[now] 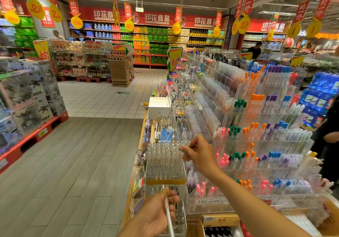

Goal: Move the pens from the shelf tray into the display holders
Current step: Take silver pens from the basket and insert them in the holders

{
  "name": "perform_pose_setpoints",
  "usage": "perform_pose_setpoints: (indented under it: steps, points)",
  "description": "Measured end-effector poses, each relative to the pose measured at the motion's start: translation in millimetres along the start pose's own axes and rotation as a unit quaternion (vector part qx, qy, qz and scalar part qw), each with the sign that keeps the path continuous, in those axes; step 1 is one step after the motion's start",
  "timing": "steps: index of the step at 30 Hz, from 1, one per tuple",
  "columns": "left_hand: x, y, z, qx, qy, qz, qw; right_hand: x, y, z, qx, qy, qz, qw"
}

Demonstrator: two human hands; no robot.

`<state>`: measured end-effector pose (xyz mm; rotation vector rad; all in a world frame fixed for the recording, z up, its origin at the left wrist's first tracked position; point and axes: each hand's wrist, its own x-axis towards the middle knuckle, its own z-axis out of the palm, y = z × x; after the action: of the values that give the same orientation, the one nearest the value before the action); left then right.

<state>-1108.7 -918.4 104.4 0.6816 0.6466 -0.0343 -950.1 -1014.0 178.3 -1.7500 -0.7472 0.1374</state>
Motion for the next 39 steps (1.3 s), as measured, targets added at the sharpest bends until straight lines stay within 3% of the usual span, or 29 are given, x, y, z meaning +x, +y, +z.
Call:
perform_pose_setpoints:
  steps: [13,18,21,23,26,29,35,37,39]
  points:
    - [-4,7,7,0.061,0.012,0.041,0.997,-6,26,20,-0.105,-0.063,0.016,0.992]
    - [-4,5,8,0.084,-0.008,0.057,0.995,-2,21,22,-0.251,-0.054,-0.007,0.966]
    - [-7,7,12,0.1,-0.047,0.067,0.992,-3,18,14,-0.306,-0.111,0.011,0.945]
    - [-7,10,14,0.127,-0.063,0.081,0.987,-9,19,8,-0.273,-0.178,0.033,0.945]
    - [-4,16,18,0.171,-0.067,0.096,0.978,-24,15,-2,-0.123,-0.267,0.058,0.954]
    - [0,18,22,0.197,-0.085,0.091,0.972,-32,7,-10,-0.043,-0.313,0.061,0.947]
    - [5,13,28,0.201,-0.123,0.076,0.969,-39,6,-18,0.008,-0.289,0.062,0.955]
    - [5,12,27,0.225,-0.095,0.094,0.965,-35,8,-21,-0.011,-0.23,0.063,0.971]
    - [4,9,21,0.288,-0.021,0.14,0.947,-30,7,-25,-0.012,-0.145,0.058,0.988]
